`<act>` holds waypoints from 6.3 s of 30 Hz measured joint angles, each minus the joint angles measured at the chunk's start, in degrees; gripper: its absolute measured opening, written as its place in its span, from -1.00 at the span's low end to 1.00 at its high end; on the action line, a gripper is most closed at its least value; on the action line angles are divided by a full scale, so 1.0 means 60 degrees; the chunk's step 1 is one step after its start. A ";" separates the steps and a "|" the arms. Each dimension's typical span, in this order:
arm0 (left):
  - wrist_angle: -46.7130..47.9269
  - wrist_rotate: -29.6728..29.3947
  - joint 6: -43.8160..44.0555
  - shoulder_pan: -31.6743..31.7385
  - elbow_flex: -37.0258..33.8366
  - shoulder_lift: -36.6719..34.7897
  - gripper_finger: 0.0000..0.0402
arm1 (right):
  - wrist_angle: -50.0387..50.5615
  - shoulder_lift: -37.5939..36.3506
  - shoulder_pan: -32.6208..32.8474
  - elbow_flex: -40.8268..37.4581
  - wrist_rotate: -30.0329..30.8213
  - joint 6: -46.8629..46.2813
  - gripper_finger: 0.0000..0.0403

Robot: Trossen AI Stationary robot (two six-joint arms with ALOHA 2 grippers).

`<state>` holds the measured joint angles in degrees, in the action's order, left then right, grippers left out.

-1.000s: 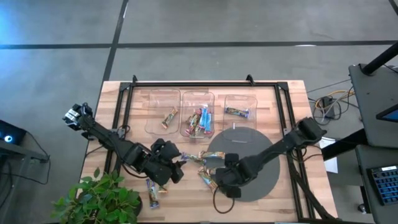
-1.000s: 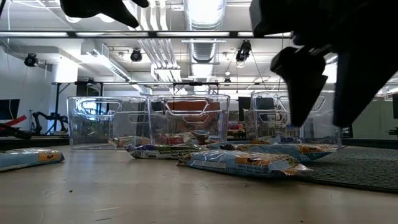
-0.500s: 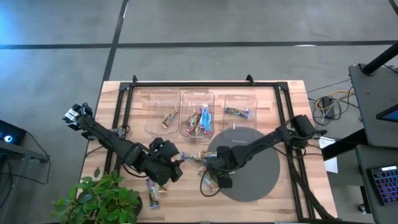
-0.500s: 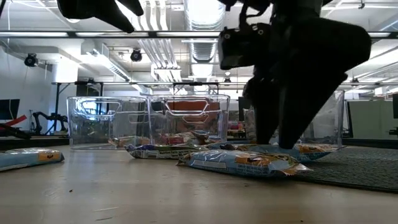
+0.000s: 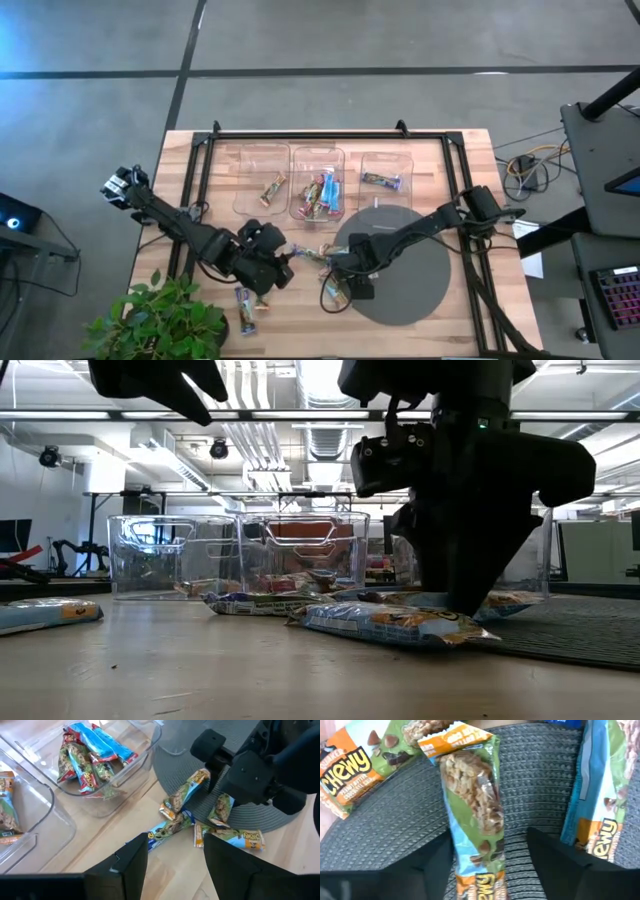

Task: Pick and place Granola Bars by type
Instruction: Put the yellow granola bar into the left transparent bin

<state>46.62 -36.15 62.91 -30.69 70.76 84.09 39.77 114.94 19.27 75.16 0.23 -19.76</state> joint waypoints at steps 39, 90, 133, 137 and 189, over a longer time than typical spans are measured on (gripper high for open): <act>0.4489 -0.2463 0.4505 0.0347 -0.0050 -0.2576 -0.13 | 0.1632 -0.4956 -0.2634 0.0612 0.2671 -0.5198 -0.66; -0.4024 -0.0721 -1.3178 0.0503 0.0040 0.0257 -0.13 | -0.1221 -0.3681 -0.1655 0.0667 -0.3814 -0.2238 -0.66; -0.5273 0.0825 -1.4168 0.1211 0.0029 0.0827 -0.67 | -0.1377 -0.3699 -0.2120 0.0652 -0.3475 -0.2246 -0.60; -0.4737 0.0658 -1.3718 0.1266 0.0029 0.0827 -0.67 | -0.0904 -0.3824 -0.2176 0.0652 -0.3349 -0.2253 -0.43; 0.1245 -0.0144 -0.2252 0.3782 -0.1798 -0.2901 -0.26 | 0.1313 -0.4552 -0.2215 0.0598 -0.0512 -0.2522 0.11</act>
<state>54.09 -37.01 49.40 -8.00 59.97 66.69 47.65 87.63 5.98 78.75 -2.84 -34.89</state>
